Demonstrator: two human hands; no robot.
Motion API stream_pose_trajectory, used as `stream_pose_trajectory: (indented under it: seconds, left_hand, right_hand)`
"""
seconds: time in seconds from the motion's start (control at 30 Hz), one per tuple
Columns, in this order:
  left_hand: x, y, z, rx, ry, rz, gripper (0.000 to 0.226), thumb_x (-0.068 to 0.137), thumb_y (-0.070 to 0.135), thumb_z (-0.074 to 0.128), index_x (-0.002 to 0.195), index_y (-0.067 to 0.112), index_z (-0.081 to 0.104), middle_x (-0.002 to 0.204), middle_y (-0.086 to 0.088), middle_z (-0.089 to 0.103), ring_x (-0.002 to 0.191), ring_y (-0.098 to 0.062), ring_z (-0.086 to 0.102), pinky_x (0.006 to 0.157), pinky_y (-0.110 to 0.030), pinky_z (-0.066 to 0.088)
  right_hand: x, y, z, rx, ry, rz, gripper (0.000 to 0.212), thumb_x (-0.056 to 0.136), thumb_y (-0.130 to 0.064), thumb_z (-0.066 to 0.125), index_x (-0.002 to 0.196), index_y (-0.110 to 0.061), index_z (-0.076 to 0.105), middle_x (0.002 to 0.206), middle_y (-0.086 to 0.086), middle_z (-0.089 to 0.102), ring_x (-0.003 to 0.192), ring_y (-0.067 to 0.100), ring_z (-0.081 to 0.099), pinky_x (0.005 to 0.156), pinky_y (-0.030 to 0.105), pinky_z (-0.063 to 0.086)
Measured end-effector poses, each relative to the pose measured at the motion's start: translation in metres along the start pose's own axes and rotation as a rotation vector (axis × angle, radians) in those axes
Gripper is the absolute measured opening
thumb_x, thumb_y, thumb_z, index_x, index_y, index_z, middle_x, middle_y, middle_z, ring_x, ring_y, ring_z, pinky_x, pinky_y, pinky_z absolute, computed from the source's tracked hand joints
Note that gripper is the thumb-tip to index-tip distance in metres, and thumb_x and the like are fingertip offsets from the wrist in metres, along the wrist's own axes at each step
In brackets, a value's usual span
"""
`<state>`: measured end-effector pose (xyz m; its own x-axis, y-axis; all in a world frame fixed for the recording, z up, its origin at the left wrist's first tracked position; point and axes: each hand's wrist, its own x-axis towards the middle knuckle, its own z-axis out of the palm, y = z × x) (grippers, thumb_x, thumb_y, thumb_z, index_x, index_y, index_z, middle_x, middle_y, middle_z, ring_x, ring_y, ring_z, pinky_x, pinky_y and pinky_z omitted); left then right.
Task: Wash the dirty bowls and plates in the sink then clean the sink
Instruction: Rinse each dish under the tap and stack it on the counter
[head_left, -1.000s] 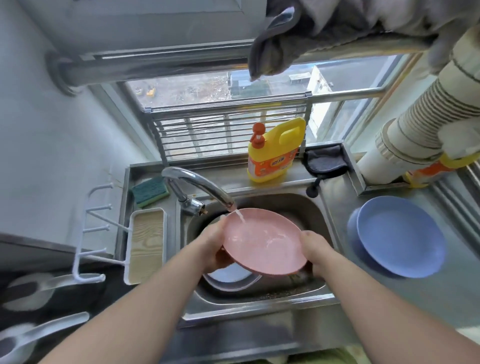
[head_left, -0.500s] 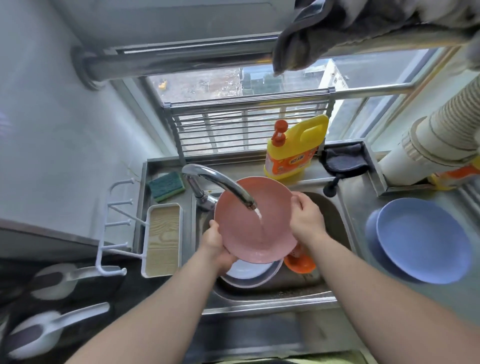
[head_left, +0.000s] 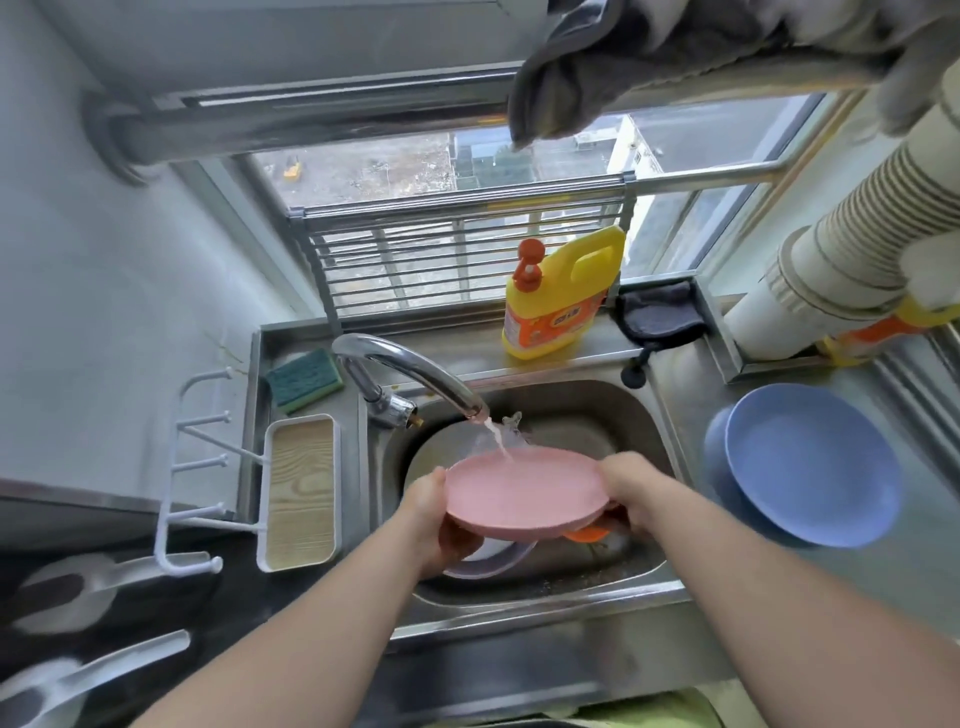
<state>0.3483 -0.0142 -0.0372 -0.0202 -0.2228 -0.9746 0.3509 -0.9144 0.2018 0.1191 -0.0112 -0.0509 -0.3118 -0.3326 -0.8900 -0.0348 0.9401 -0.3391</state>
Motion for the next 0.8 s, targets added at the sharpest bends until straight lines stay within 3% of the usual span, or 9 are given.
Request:
stream_pose_trajectory:
  seconds: [0.1, 0.23, 0.3, 0.37, 0.4, 0.5, 0.57, 0.7, 0.8]
  left_hand:
    - [0.005, 0.006, -0.016, 0.016, 0.028, -0.077, 0.040, 0.106, 0.038, 0.049, 0.122, 0.004, 0.064, 0.094, -0.020, 0.071, 0.083, -0.037, 0.069, 0.068, -0.044, 0.061]
    - [0.001, -0.007, -0.022, -0.001, 0.003, -0.242, 0.031, 0.104, 0.013, 0.043, 0.122, -0.007, 0.060, 0.079, -0.030, 0.068, 0.055, -0.041, 0.070, 0.044, -0.048, 0.060]
    - [0.005, -0.021, -0.020, -0.009, -0.011, -0.303, 0.034, 0.104, 0.006, 0.038, 0.122, -0.008, 0.063, 0.100, -0.034, 0.071, 0.077, -0.046, 0.076, 0.044, -0.047, 0.061]
    - [0.024, -0.036, -0.016, 0.023, -0.062, -0.322, 0.045, 0.103, 0.008, 0.040, 0.142, 0.000, 0.060, 0.134, -0.021, 0.066, 0.115, -0.033, 0.073, 0.053, -0.046, 0.064]
    - [0.034, -0.041, -0.014, 0.073, -0.084, -0.310, 0.047, 0.103, 0.009, 0.040, 0.145, 0.002, 0.059, 0.136, -0.013, 0.067, 0.109, -0.027, 0.075, 0.055, -0.046, 0.064]
    - [0.040, -0.052, -0.002, 0.203, -0.076, -0.264, 0.042, 0.105, 0.008, 0.036, 0.124, -0.007, 0.069, 0.097, -0.018, 0.075, 0.059, -0.030, 0.076, 0.046, -0.046, 0.062]
    - [0.034, -0.056, 0.009, 0.262, -0.080, -0.239, 0.040, 0.105, 0.007, 0.035, 0.106, -0.008, 0.072, 0.078, -0.021, 0.073, 0.051, -0.030, 0.073, 0.041, -0.044, 0.059]
    - [0.026, -0.062, 0.034, 0.278, 0.031, -0.041, 0.029, 0.101, 0.010, 0.045, 0.112, -0.001, 0.070, 0.081, -0.018, 0.073, 0.060, -0.030, 0.073, 0.040, -0.032, 0.055]
    - [0.034, -0.065, 0.058, 0.493, 0.179, 0.336, 0.029, 0.094, 0.032, 0.047, 0.104, 0.015, 0.068, 0.103, -0.016, 0.072, 0.091, -0.038, 0.070, 0.066, -0.041, 0.061]
  right_hand:
    - [-0.009, 0.015, 0.010, 0.208, -0.115, 0.177, 0.028, 0.098, -0.005, 0.040, 0.092, -0.003, 0.067, 0.070, 0.016, 0.069, 0.065, 0.030, 0.067, 0.041, 0.039, 0.059]
    - [-0.019, 0.001, -0.009, 0.237, -0.218, 0.227, 0.035, 0.097, -0.028, 0.049, 0.069, -0.009, 0.054, 0.045, 0.005, 0.052, 0.033, 0.013, 0.053, 0.030, 0.014, 0.037]
    - [-0.026, -0.012, -0.019, 0.224, -0.202, 0.180, 0.042, 0.098, -0.041, 0.053, 0.067, -0.014, 0.049, 0.041, 0.002, 0.048, 0.031, 0.011, 0.050, 0.029, 0.013, 0.033]
    - [-0.027, -0.022, -0.026, 0.206, -0.164, 0.089, 0.040, 0.097, -0.045, 0.056, 0.072, -0.016, 0.047, 0.040, 0.000, 0.043, 0.031, 0.010, 0.047, 0.030, 0.011, 0.030]
    - [-0.028, -0.024, -0.030, 0.190, -0.143, 0.041, 0.037, 0.096, -0.045, 0.057, 0.074, -0.017, 0.048, 0.041, -0.001, 0.042, 0.031, 0.010, 0.045, 0.032, 0.011, 0.028]
    - [-0.026, -0.024, -0.045, 0.073, -0.073, -0.050, 0.028, 0.095, -0.038, 0.054, 0.079, -0.016, 0.050, 0.043, 0.002, 0.043, 0.033, 0.012, 0.043, 0.036, 0.012, 0.025]
    - [-0.025, -0.022, -0.055, 0.015, -0.063, -0.088, 0.025, 0.095, -0.035, 0.051, 0.081, -0.014, 0.051, 0.045, 0.004, 0.042, 0.032, 0.013, 0.042, 0.037, 0.013, 0.025]
    - [-0.008, -0.008, -0.080, -0.170, -0.154, -0.256, 0.018, 0.097, -0.022, 0.041, 0.090, -0.011, 0.055, 0.057, 0.012, 0.049, 0.038, 0.021, 0.046, 0.041, 0.020, 0.029]
    - [0.010, 0.014, -0.112, -0.540, -0.074, -0.420, 0.025, 0.095, -0.020, 0.035, 0.102, -0.022, 0.060, 0.088, 0.009, 0.067, 0.064, 0.027, 0.064, 0.052, 0.036, 0.052]
